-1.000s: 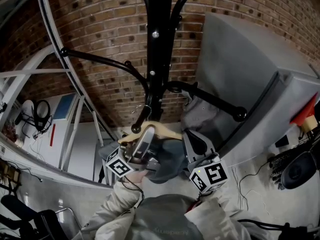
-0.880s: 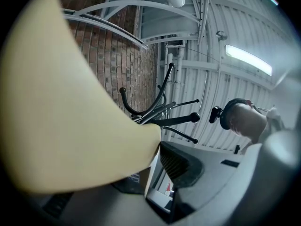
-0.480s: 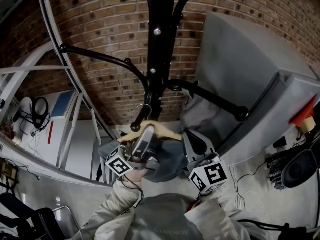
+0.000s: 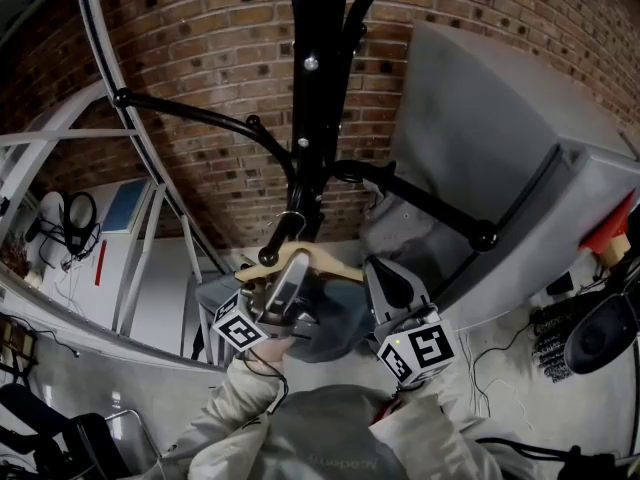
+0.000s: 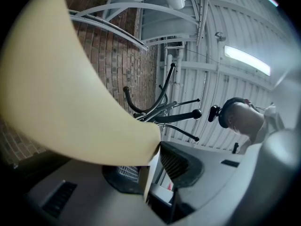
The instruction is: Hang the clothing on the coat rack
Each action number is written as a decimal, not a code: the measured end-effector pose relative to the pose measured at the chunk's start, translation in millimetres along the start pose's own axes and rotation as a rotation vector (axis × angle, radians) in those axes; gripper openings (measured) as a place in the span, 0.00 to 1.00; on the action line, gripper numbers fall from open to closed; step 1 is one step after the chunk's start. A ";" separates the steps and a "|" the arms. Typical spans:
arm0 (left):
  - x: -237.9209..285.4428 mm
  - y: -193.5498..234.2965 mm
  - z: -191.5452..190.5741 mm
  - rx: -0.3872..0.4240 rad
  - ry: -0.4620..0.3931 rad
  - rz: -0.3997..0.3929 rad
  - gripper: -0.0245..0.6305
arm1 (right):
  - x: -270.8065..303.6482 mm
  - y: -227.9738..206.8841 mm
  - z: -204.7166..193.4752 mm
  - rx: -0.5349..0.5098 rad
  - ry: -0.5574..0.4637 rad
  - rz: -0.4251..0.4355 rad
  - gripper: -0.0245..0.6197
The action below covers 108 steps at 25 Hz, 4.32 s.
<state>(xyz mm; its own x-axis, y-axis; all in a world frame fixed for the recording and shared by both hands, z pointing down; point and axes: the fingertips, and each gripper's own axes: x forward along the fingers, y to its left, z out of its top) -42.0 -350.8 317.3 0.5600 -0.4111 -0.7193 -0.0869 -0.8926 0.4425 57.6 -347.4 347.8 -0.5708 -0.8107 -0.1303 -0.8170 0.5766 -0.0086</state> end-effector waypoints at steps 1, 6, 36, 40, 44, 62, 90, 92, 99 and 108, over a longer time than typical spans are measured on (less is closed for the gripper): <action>0.2 0.1 0.4 0.002 -0.002 -0.001 0.20 | 0.2 0.2 0.5 0.000 0.000 0.003 0.08; -1.1 0.2 0.0 -0.007 -0.008 0.017 0.20 | -0.4 4.0 0.1 0.002 0.009 0.016 0.08; -45.2 2.7 -40.4 0.022 0.053 0.219 0.20 | -33.6 14.2 -13.8 0.076 0.042 0.062 0.08; -53.4 -0.4 -47.0 0.057 0.085 0.257 0.20 | -35.6 16.9 -21.7 0.096 0.060 0.074 0.08; -63.8 -5.2 -60.4 0.105 0.156 0.287 0.14 | -36.9 22.4 -29.7 0.114 0.064 0.085 0.08; -103.4 -18.5 -67.2 0.556 0.414 0.571 0.05 | -51.8 34.2 -55.4 0.170 0.106 0.129 0.08; -155.3 -55.6 -39.4 0.689 0.472 0.627 0.05 | -71.4 101.1 -57.5 0.164 0.111 0.061 0.08; -159.8 -61.8 -31.5 0.698 0.472 0.616 0.05 | -72.4 111.8 -55.3 0.157 0.108 0.045 0.08; -193.9 -87.4 -10.5 0.808 0.524 0.645 0.05 | -85.9 156.8 -59.8 0.145 0.120 -0.011 0.08; -226.6 -113.0 -16.0 0.865 0.592 0.711 0.05 | -116.2 183.3 -65.0 0.066 0.151 -0.081 0.08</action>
<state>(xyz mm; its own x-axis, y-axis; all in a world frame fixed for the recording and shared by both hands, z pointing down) -145.9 -153.8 438.9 0.4308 -0.9022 -0.0190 -0.9023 -0.4304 -0.0227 -31.1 -154.1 425.8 -0.5133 -0.8579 0.0233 -0.8564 0.5102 -0.0790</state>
